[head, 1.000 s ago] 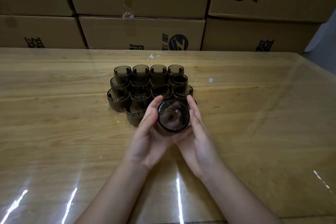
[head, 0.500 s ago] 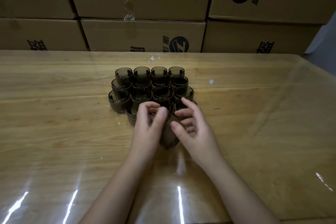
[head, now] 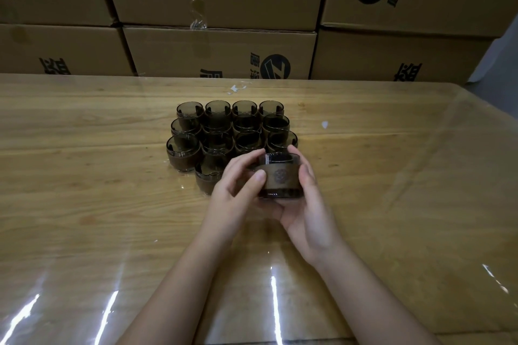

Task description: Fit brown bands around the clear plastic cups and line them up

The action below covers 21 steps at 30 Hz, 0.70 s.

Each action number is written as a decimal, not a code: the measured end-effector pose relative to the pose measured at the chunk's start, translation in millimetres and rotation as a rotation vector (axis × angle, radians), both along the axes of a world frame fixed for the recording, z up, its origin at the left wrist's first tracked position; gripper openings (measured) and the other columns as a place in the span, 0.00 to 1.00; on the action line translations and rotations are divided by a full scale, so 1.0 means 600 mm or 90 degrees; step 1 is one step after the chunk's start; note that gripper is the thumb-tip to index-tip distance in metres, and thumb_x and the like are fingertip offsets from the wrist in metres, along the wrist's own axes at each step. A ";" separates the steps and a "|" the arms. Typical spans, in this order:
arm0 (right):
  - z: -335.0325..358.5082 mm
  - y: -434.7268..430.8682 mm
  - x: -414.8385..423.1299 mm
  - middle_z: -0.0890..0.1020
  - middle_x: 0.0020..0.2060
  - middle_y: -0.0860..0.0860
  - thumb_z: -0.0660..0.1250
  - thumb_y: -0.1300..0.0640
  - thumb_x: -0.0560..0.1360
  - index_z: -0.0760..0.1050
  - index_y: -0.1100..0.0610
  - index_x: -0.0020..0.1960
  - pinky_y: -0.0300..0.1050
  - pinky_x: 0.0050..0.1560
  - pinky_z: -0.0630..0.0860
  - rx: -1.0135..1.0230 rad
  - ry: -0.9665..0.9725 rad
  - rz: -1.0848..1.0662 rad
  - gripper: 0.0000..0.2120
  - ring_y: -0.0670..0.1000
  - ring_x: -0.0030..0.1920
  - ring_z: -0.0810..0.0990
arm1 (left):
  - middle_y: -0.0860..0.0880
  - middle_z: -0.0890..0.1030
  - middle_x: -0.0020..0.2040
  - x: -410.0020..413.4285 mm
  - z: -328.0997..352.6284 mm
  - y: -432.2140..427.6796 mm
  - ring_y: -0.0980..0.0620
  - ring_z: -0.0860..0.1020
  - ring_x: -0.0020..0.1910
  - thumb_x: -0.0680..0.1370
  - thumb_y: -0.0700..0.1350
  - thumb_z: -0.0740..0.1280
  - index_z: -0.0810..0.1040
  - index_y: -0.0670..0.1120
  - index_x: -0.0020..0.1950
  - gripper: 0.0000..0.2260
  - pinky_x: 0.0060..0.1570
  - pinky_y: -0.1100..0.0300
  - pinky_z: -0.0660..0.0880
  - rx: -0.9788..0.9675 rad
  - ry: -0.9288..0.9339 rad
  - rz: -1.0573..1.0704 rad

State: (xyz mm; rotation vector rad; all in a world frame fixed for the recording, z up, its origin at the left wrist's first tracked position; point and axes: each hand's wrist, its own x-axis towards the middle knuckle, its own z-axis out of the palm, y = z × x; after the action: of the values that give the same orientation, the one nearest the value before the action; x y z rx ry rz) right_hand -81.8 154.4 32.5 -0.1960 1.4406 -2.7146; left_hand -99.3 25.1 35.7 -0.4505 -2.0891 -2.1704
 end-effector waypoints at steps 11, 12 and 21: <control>-0.008 -0.001 -0.002 0.79 0.60 0.55 0.75 0.41 0.68 0.70 0.45 0.66 0.46 0.46 0.79 0.038 0.041 -0.039 0.29 0.59 0.59 0.80 | 0.57 0.81 0.55 0.000 -0.016 0.017 0.57 0.80 0.54 0.74 0.55 0.65 0.78 0.63 0.57 0.12 0.50 0.61 0.77 0.099 0.011 -0.064; -0.009 -0.001 -0.003 0.80 0.60 0.54 0.75 0.40 0.68 0.71 0.44 0.65 0.45 0.45 0.79 0.037 0.042 -0.041 0.29 0.59 0.59 0.80 | 0.57 0.81 0.55 0.001 -0.016 0.017 0.57 0.80 0.53 0.74 0.55 0.64 0.78 0.63 0.57 0.12 0.49 0.62 0.77 0.101 0.012 -0.064; -0.009 0.000 -0.004 0.80 0.59 0.54 0.75 0.39 0.68 0.68 0.45 0.68 0.48 0.48 0.79 0.048 0.050 -0.031 0.33 0.60 0.59 0.80 | 0.61 0.81 0.54 0.004 -0.013 0.019 0.63 0.79 0.53 0.76 0.52 0.63 0.74 0.53 0.60 0.13 0.47 0.68 0.75 0.097 0.044 -0.042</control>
State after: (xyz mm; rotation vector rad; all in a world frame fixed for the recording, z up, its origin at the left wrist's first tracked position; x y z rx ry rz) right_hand -84.1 154.5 26.9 -0.2701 1.5861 -2.7136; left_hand -97.1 36.5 27.6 -0.5772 -1.8838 -2.2945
